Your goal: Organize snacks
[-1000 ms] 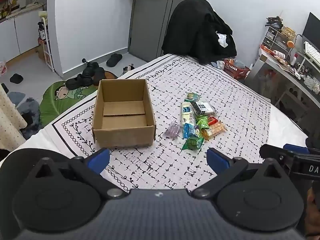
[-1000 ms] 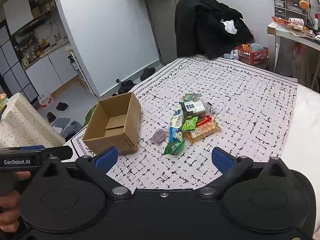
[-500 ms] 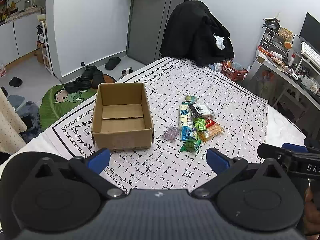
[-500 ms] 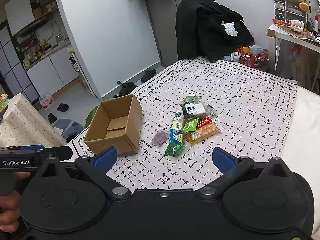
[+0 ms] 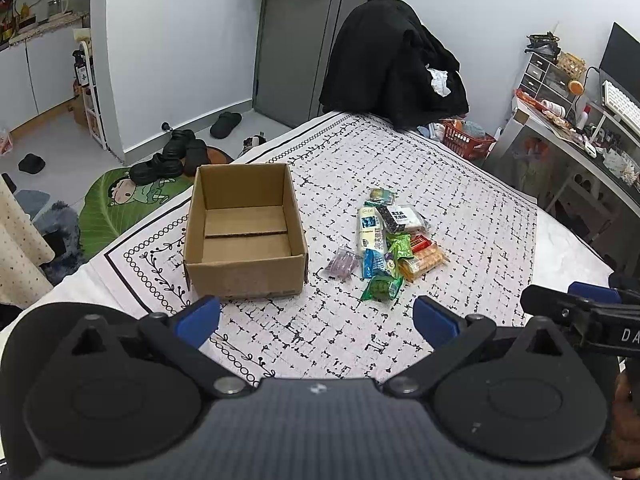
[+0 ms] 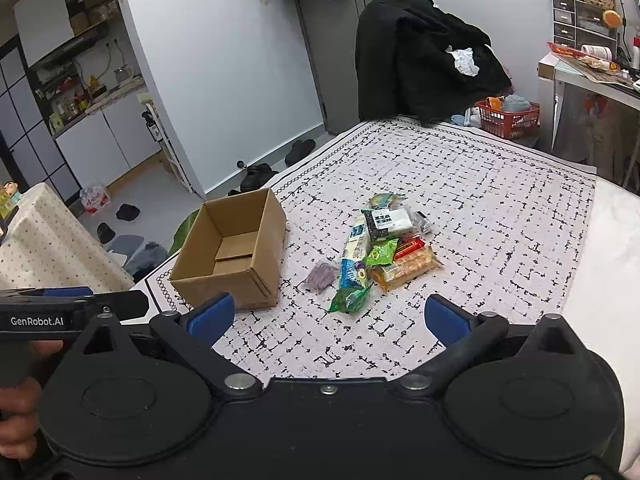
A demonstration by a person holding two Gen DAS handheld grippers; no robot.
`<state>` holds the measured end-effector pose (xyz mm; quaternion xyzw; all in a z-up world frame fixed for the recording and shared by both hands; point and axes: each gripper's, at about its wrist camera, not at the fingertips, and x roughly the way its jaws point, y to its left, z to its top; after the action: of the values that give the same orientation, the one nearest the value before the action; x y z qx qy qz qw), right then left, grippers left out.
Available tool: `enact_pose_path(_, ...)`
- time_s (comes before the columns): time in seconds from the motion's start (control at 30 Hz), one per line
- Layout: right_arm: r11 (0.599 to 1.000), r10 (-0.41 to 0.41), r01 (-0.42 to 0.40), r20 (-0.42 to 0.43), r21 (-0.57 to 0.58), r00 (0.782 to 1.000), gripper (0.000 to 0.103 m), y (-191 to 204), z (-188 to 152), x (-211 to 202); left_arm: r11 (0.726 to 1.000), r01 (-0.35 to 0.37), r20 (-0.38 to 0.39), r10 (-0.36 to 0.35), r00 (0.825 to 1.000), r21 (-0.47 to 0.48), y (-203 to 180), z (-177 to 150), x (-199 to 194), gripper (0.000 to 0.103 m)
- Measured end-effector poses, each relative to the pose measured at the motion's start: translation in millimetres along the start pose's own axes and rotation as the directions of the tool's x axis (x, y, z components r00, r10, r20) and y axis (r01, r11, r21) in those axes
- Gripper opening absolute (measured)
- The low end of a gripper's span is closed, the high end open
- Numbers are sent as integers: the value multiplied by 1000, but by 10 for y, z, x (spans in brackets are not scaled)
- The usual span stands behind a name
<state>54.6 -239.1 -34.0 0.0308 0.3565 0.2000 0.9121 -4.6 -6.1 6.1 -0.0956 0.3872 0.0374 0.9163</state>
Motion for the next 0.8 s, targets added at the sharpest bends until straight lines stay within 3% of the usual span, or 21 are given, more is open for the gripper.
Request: enact_pose_path(0.8,1000,-8,8,6,20,1000,102,-21,-12,-56,1000,2,11,-2,1000,4,18,5,-75,102)
